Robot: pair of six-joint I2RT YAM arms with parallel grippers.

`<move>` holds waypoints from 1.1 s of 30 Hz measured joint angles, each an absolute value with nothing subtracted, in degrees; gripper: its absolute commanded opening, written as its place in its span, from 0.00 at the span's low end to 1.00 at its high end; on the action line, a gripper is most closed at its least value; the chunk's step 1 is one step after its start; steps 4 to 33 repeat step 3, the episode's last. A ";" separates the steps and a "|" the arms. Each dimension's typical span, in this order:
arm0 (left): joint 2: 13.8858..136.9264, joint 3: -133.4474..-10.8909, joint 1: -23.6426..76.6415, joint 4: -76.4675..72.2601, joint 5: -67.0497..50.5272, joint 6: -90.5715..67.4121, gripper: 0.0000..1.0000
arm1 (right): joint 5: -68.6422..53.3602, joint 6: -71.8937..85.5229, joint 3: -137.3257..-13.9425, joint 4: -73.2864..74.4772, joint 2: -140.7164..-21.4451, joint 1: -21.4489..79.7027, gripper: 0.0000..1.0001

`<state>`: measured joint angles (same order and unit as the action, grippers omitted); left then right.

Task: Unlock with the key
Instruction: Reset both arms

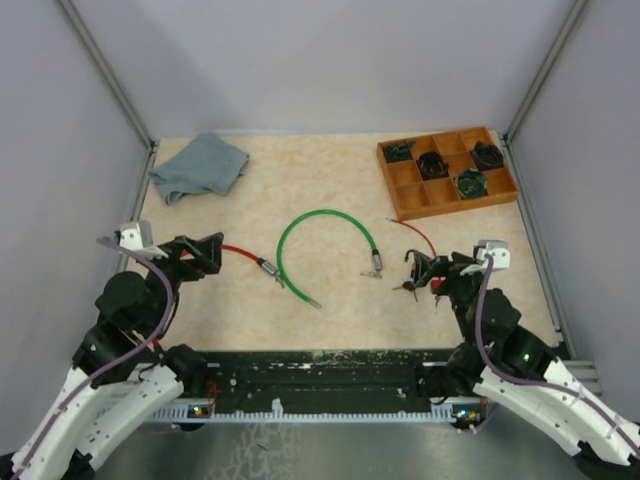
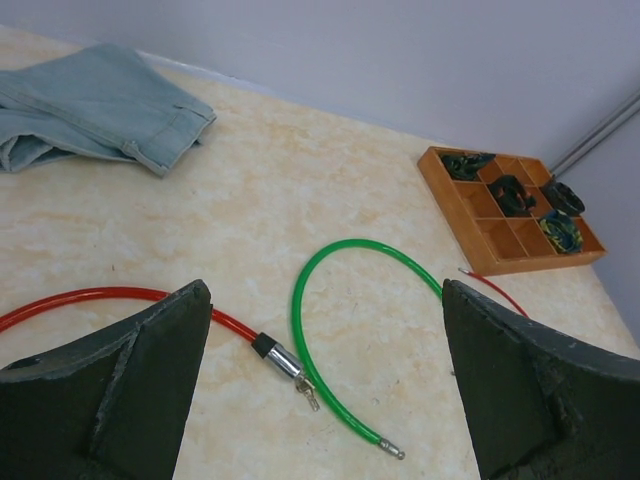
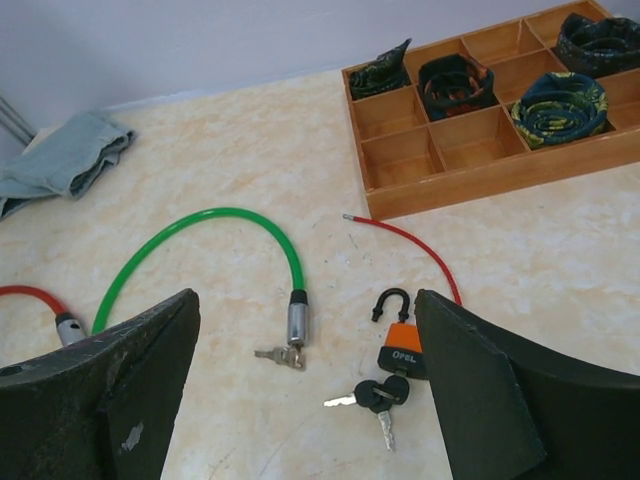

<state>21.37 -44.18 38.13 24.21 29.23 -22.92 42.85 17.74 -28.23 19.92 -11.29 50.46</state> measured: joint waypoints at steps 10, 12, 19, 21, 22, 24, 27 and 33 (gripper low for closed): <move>21.30 -44.18 38.13 24.21 29.82 -22.20 1.00 | 42.96 17.72 -28.23 20.23 -11.29 50.43 0.88; 21.30 -44.18 38.13 24.21 29.82 -22.20 1.00 | 42.96 17.72 -28.23 20.23 -11.29 50.43 0.88; 21.30 -44.18 38.13 24.21 29.82 -22.20 1.00 | 42.96 17.72 -28.23 20.23 -11.29 50.43 0.88; 21.30 -44.18 38.13 24.21 29.82 -22.20 1.00 | 42.96 17.72 -28.23 20.23 -11.29 50.43 0.88; 21.30 -44.18 38.13 24.21 29.82 -22.20 1.00 | 42.96 17.72 -28.23 20.23 -11.29 50.43 0.88; 21.30 -44.18 38.13 24.21 29.82 -22.20 1.00 | 42.96 17.72 -28.23 20.23 -11.29 50.43 0.88; 21.30 -44.18 38.13 24.21 29.82 -22.20 1.00 | 42.96 17.72 -28.23 20.23 -11.29 50.43 0.88; 21.30 -44.18 38.13 24.21 29.82 -22.20 1.00 | 42.96 17.72 -28.23 20.23 -11.29 50.43 0.88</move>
